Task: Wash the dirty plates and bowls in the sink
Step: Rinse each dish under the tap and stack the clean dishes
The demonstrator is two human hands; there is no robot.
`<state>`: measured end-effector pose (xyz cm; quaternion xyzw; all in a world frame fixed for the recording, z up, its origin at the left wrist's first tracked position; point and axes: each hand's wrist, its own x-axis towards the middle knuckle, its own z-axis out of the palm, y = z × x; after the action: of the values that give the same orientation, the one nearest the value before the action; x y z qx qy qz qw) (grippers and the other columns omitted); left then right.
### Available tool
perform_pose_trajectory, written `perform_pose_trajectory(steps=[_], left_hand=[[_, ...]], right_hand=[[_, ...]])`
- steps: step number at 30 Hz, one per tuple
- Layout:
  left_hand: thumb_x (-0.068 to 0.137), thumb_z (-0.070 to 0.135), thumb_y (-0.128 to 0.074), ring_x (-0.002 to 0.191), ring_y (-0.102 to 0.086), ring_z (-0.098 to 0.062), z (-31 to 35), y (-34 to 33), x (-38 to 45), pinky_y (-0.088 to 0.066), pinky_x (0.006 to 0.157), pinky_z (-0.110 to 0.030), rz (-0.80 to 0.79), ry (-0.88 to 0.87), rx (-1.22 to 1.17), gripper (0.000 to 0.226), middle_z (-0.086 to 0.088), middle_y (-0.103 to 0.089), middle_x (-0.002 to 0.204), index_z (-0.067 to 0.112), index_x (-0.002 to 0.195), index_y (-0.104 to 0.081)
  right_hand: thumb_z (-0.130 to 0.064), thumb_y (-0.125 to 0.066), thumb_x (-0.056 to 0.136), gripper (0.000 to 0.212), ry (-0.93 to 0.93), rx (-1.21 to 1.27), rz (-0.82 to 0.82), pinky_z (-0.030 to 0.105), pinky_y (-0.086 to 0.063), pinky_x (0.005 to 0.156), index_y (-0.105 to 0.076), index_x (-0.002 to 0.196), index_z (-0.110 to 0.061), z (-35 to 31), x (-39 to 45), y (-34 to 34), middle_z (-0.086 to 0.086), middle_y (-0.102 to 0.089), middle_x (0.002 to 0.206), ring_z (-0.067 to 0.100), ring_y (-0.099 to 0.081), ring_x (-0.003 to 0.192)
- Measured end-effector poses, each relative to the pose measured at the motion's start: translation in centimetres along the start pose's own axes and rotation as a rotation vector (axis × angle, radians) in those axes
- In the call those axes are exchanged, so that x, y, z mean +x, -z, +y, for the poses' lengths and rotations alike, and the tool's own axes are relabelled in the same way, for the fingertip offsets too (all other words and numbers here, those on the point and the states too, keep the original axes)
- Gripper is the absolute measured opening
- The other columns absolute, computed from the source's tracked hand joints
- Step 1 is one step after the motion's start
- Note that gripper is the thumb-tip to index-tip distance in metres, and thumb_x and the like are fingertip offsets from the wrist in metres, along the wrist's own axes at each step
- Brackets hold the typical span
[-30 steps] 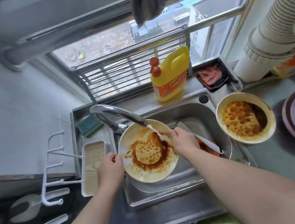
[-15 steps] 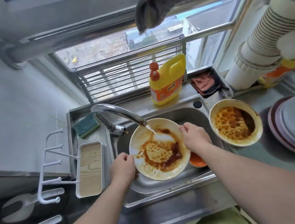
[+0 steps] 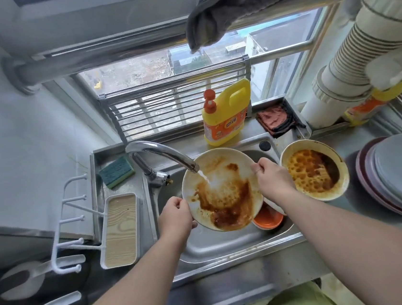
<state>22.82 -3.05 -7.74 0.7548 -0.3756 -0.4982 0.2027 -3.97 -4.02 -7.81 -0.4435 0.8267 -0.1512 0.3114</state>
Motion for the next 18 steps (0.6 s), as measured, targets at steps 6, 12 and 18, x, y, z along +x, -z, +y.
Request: perform_pose_trajectory(steps=[6,12,18], left_hand=[[0.104,0.030,-0.051,0.081,-0.075,-0.023,0.2,-1.9,0.2,-0.066,0.078,-0.048,-0.022,0.035,-0.062,0.024,-0.007,-0.075,0.091,0.017,0.095,-0.068],[0.101,0.030,-0.054,0.081,-0.076,-0.026,0.5,-4.1,0.6,-0.066,0.080,-0.049,-0.062,0.076,-0.148,0.022,-0.006,-0.077,0.082,0.019,0.092,-0.071],[0.100,0.032,-0.056,0.076,-0.075,-0.026,0.3,-5.7,0.8,-0.065,0.080,-0.053,-0.104,0.082,-0.156,0.023,-0.006,-0.078,0.081,0.017,0.091,-0.071]], right_hand=[[-0.055,-0.036,0.109,0.041,0.036,-0.007,0.086,0.042,-0.047,0.070,-0.055,0.092,-0.023,0.1,-0.2,1.5,0.002,-0.062,0.087,0.030,-0.058,0.085],[-0.057,-0.035,0.110,0.038,0.100,-0.031,0.155,0.036,-0.045,0.063,-0.056,0.096,-0.028,0.8,-0.5,3.8,-0.003,-0.061,0.088,0.018,-0.057,0.080],[-0.055,-0.037,0.110,0.038,0.075,-0.053,0.177,0.029,-0.033,0.055,-0.051,0.088,-0.027,1.8,-1.1,4.9,-0.004,-0.059,0.085,0.010,-0.051,0.075]])
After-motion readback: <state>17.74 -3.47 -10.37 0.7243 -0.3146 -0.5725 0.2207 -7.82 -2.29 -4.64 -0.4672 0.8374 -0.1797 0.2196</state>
